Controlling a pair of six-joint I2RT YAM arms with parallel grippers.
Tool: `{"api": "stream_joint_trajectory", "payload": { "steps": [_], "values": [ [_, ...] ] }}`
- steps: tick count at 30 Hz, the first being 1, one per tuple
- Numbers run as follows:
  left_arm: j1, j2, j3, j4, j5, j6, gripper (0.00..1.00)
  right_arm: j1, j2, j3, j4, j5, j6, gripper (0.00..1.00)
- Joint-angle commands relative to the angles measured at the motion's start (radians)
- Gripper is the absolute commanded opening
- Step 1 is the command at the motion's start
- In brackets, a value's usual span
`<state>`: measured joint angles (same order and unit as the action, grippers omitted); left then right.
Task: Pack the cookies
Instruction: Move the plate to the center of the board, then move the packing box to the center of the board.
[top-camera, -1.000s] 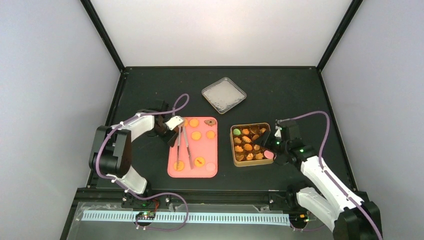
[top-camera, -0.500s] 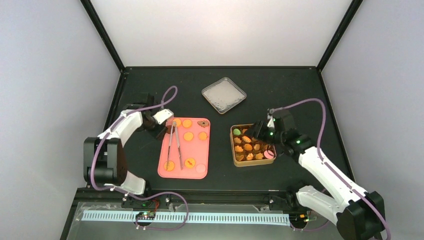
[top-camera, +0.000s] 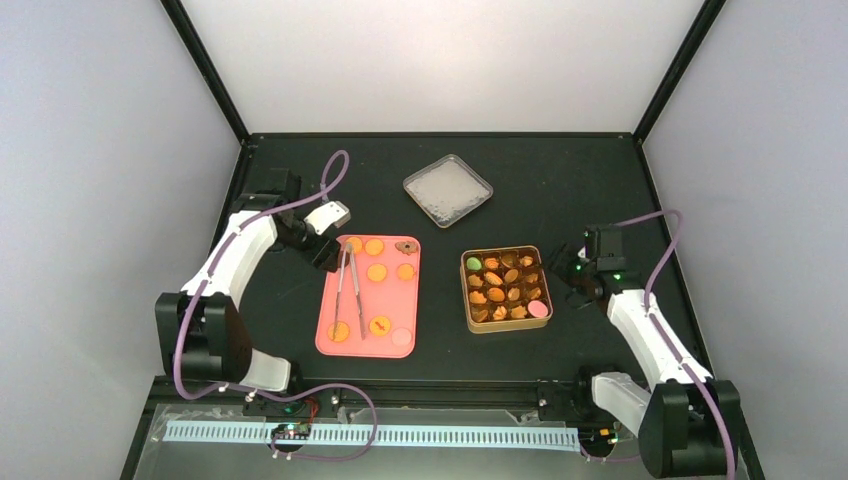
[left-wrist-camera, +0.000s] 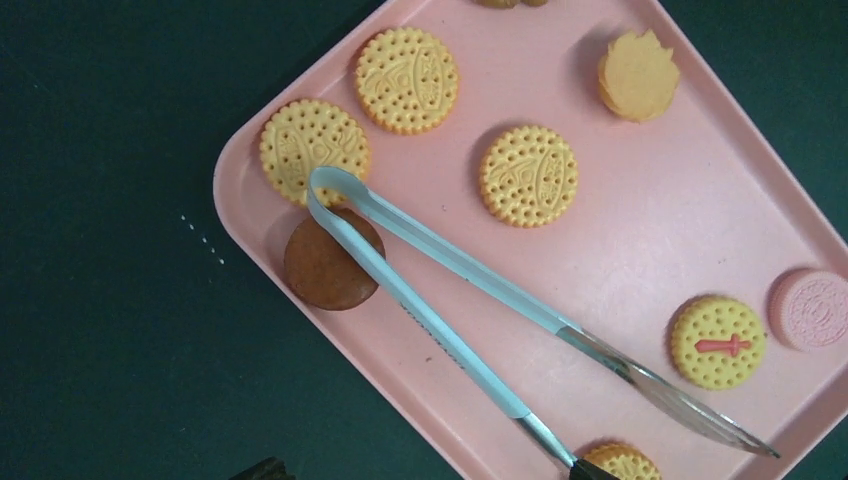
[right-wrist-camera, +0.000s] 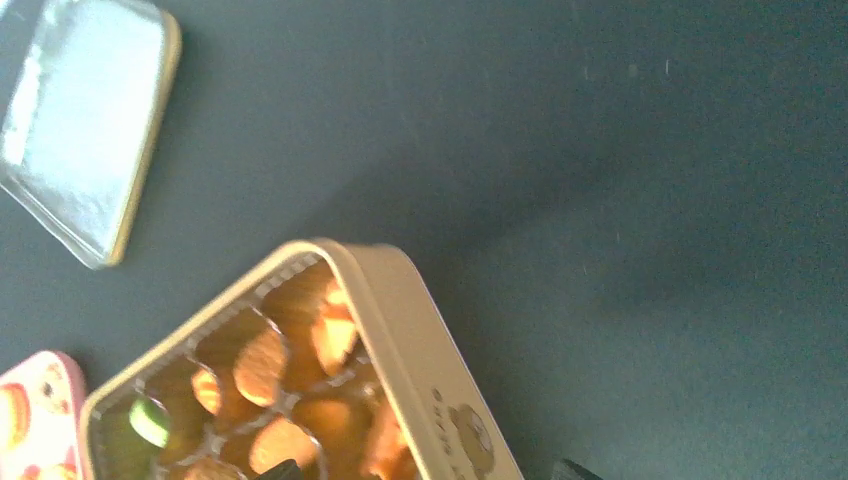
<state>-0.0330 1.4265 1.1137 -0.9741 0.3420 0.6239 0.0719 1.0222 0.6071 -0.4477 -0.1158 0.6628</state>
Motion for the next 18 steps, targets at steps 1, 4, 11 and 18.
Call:
{"api": "stream_joint_trajectory", "payload": {
  "steps": [1, 4, 11, 18],
  "values": [
    [0.002, -0.015, 0.071, -0.022, 0.038, -0.012, 0.76, -0.008, 0.016, -0.068, 0.068, -0.106, -0.007, 0.66],
    [0.002, -0.006, 0.101, -0.003, 0.076, 0.0, 0.76, 0.013, 0.016, -0.113, 0.116, -0.182, 0.03, 0.65],
    [-0.006, 0.067, 0.17, -0.003, 0.139, -0.036, 0.74, 0.195, -0.02, -0.146, 0.187, -0.199, 0.17, 0.63],
    [-0.006, 0.058, 0.144, 0.005, 0.114, -0.031, 0.73, 0.252, -0.032, 0.022, 0.014, -0.047, 0.107, 0.67]
  ]
}}
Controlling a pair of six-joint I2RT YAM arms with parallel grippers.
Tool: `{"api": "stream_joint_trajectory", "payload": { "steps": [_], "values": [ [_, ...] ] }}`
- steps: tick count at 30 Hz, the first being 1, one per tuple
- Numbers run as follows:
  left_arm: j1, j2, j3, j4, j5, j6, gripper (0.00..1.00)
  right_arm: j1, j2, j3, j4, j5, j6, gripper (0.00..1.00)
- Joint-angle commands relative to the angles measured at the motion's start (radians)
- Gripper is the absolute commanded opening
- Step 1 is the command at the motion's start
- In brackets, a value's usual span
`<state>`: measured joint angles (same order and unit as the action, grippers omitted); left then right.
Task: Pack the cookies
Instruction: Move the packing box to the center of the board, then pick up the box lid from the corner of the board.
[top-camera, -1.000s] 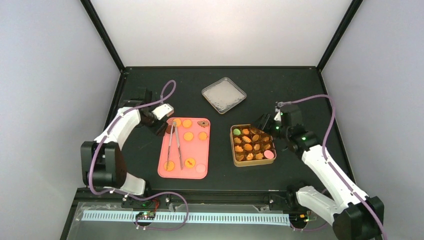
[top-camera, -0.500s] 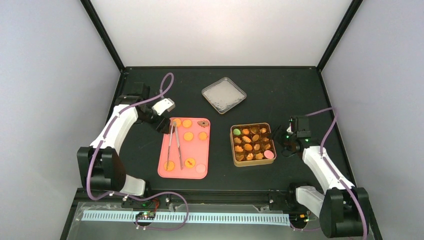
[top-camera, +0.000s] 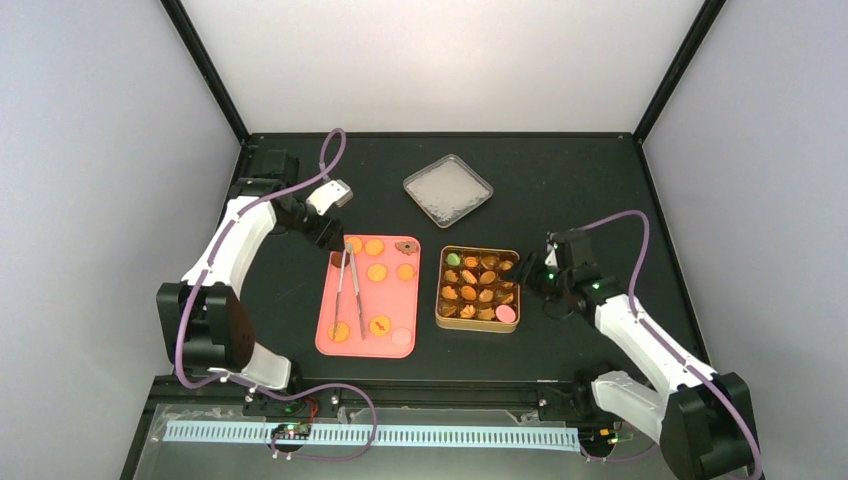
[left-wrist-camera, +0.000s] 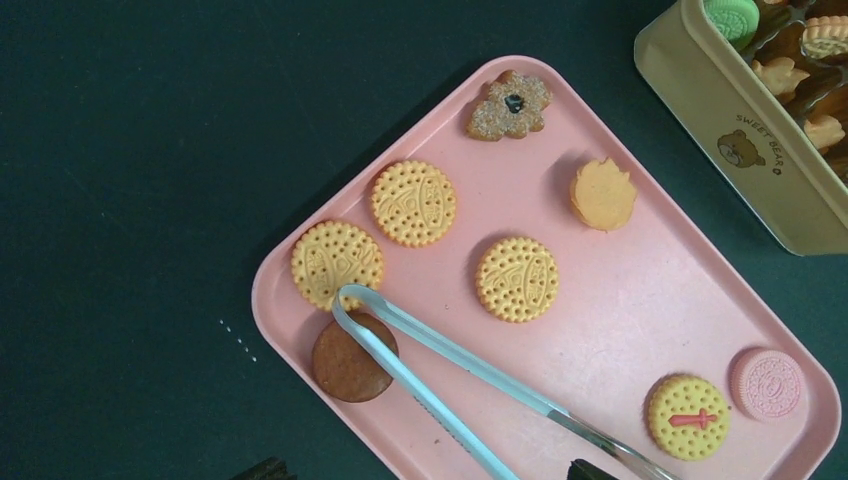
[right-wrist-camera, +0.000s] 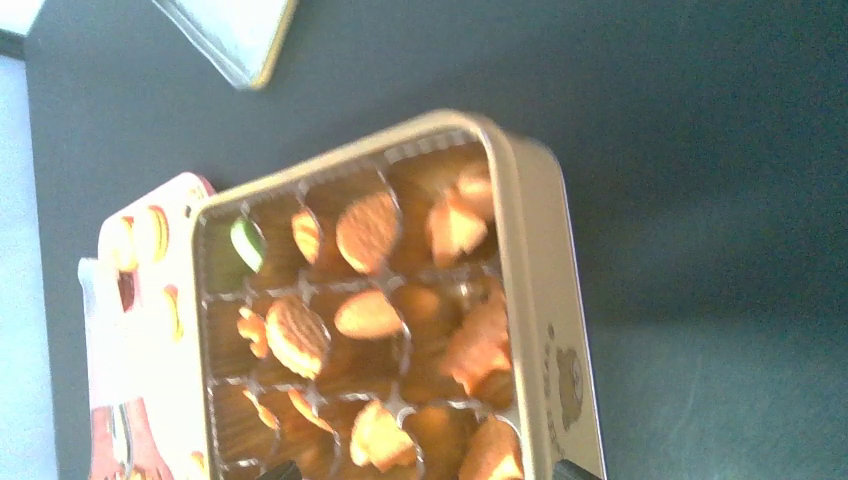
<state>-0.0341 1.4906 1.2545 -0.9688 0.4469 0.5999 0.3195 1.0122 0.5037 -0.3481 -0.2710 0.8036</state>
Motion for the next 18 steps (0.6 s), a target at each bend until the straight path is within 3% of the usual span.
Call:
{"api": "stream_joint_trajectory", "payload": {
  "steps": [1, 5, 11, 18],
  "values": [
    [-0.005, -0.009, -0.001, -0.002, 0.005, -0.007, 0.73, 0.0, -0.013, 0.161, -0.105, 0.152, -0.054, 0.68],
    [-0.004, -0.03, -0.015, 0.005, -0.011, -0.01, 0.74, -0.012, 0.134, 0.324, -0.076, 0.256, -0.088, 0.7],
    [0.007, -0.09, -0.03, -0.009, -0.071, -0.017, 0.77, -0.008, 0.621, 0.674, -0.053, 0.29, -0.108, 0.71],
    [0.063, -0.203, -0.113, 0.027, -0.117, -0.012, 0.86, 0.007, 1.025, 1.13, -0.165, 0.34, -0.103, 0.7]
  ]
}}
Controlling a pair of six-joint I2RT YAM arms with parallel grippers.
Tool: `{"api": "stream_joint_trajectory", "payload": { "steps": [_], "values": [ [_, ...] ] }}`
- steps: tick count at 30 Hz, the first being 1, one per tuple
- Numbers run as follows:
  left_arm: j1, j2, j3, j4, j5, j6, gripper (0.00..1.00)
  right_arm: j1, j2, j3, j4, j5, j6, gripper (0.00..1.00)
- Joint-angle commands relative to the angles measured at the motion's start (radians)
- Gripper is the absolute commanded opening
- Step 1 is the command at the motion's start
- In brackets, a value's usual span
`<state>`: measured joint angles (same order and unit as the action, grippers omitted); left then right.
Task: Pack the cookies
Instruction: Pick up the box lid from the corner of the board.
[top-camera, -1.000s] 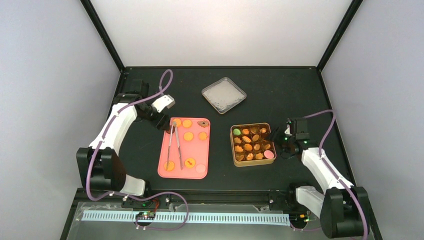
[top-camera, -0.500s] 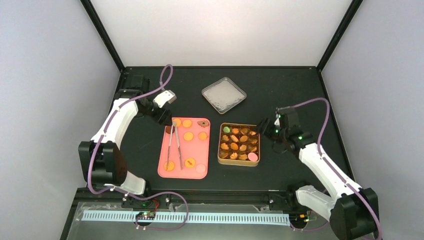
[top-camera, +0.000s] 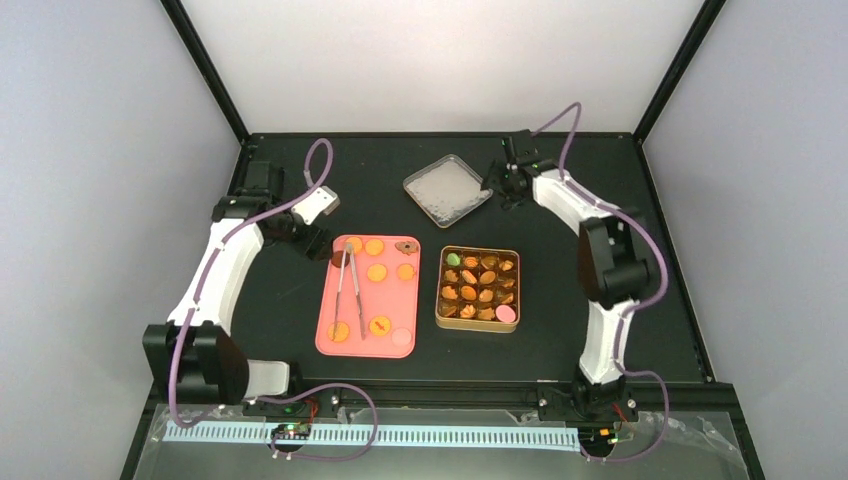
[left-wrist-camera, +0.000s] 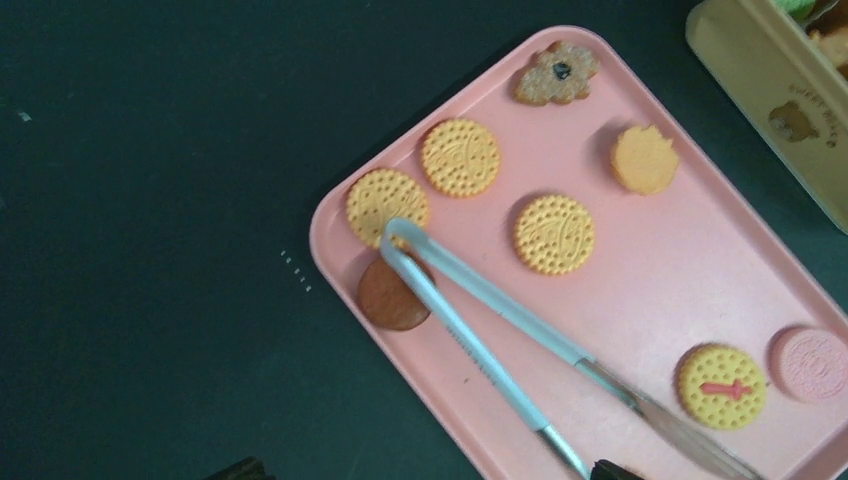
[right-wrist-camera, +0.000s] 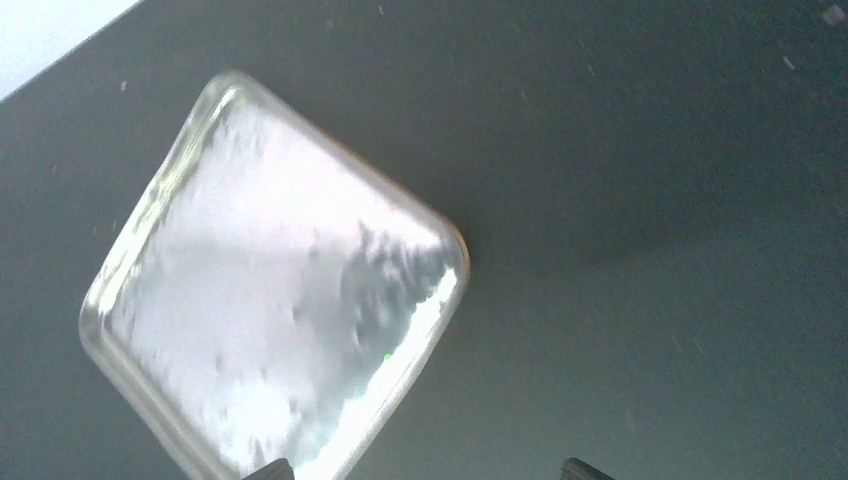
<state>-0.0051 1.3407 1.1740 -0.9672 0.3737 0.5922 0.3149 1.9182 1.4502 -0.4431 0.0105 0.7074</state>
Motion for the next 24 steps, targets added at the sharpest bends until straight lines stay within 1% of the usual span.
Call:
{"api": "stream_joint_trajectory", "payload": {
  "steps": [1, 7, 11, 15, 19, 24],
  "values": [
    [0.045, -0.079, -0.042, 0.031, -0.043, -0.005, 0.88, 0.018, 0.161, 0.233, -0.081, 0.07, 0.0, 0.7],
    [0.093, -0.107, -0.058, 0.025, -0.028, 0.01, 0.94, 0.056, 0.365, 0.48, -0.194, 0.123, 0.029, 0.69],
    [0.13, -0.116, -0.047, 0.064, -0.052, -0.017, 0.99, 0.082, 0.447, 0.564, -0.275, 0.195, 0.04, 0.68],
    [0.186, -0.148, -0.042, 0.109, -0.025, -0.035, 0.99, 0.092, 0.451, 0.523, -0.295, 0.254, 0.052, 0.67],
    [0.19, -0.132, -0.032, 0.089, -0.016, -0.027, 0.99, 0.093, 0.447, 0.488, -0.295, 0.29, 0.054, 0.67],
    [0.196, -0.132, -0.036, 0.068, -0.017, -0.005, 0.99, 0.093, 0.449, 0.512, -0.317, 0.299, 0.05, 0.66]
  ]
}}
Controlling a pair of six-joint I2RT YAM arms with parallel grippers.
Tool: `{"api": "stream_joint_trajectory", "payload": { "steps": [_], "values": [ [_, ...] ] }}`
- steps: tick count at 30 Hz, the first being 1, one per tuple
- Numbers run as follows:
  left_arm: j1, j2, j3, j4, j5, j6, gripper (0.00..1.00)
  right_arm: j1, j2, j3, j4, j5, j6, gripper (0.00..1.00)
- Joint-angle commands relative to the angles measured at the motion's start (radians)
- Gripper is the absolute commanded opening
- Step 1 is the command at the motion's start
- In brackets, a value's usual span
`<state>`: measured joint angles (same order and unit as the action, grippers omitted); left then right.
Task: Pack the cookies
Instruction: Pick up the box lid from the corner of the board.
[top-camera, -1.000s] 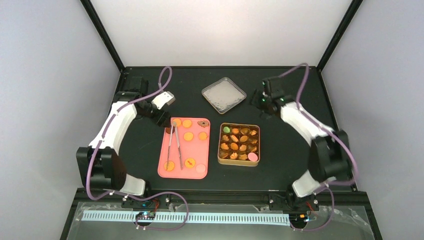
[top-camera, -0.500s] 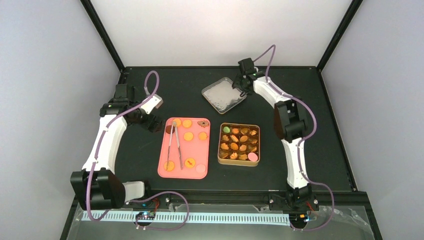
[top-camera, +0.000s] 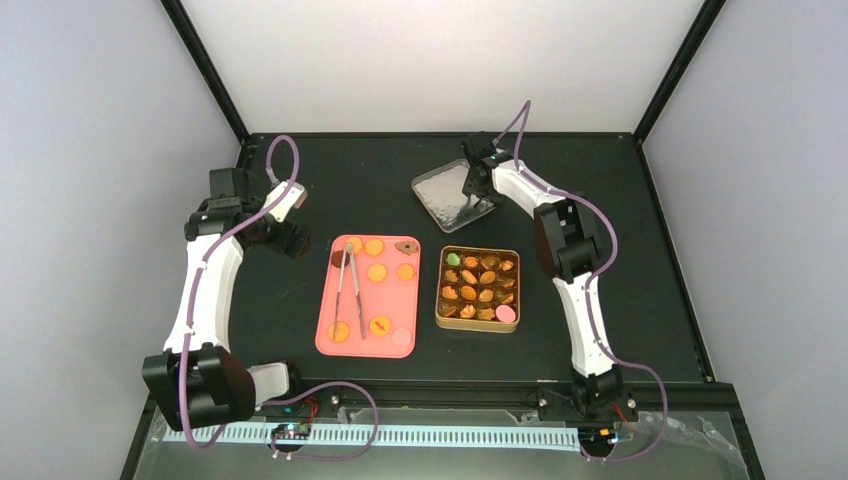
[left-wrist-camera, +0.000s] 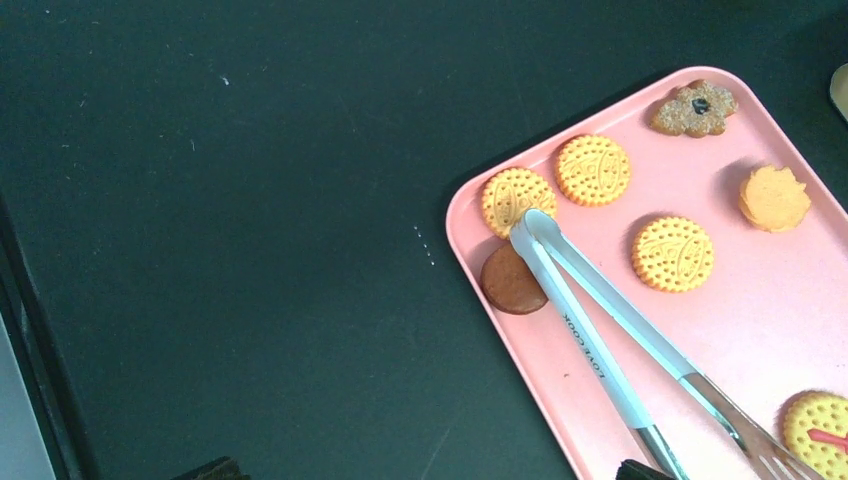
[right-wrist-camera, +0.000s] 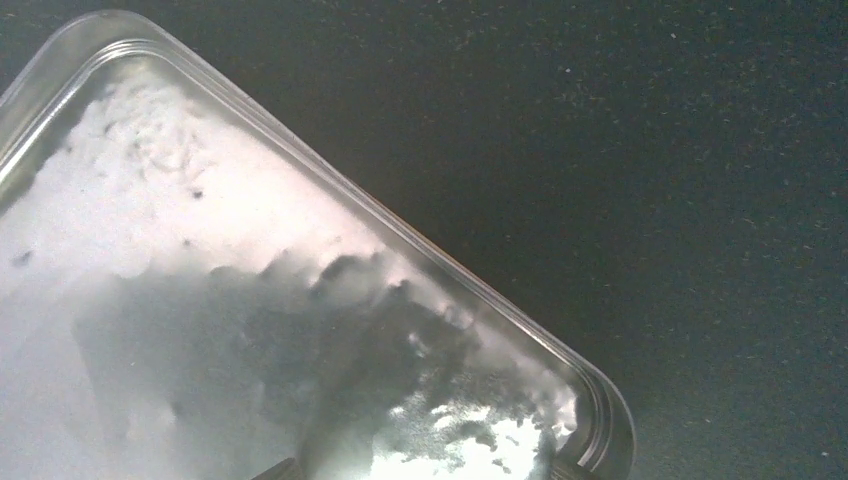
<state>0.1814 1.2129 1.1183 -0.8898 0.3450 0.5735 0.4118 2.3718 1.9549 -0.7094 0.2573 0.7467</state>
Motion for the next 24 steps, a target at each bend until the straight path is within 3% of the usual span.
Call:
{"api": "stream_joint_trajectory", "payload": {
  "steps": [1, 6, 13, 24],
  "values": [
    [0.01, -0.01, 0.013, -0.007, 0.012, 0.019, 0.99, -0.004, -0.012, 0.012, -0.047, 0.049, 0.005, 0.66],
    [0.009, -0.012, -0.009, 0.006, 0.028, 0.025, 0.99, -0.005, -0.065, 0.057, -0.068, 0.074, -0.043, 0.66],
    [0.01, 0.011, 0.0, 0.015, 0.037, 0.01, 0.99, -0.022, -0.161, -0.105, 0.002, 0.051, 0.016, 0.65],
    [0.012, 0.008, -0.022, 0.006, 0.038, 0.027, 0.99, -0.027, -0.088, -0.157, 0.021, 0.029, 0.068, 0.63]
  ]
}}
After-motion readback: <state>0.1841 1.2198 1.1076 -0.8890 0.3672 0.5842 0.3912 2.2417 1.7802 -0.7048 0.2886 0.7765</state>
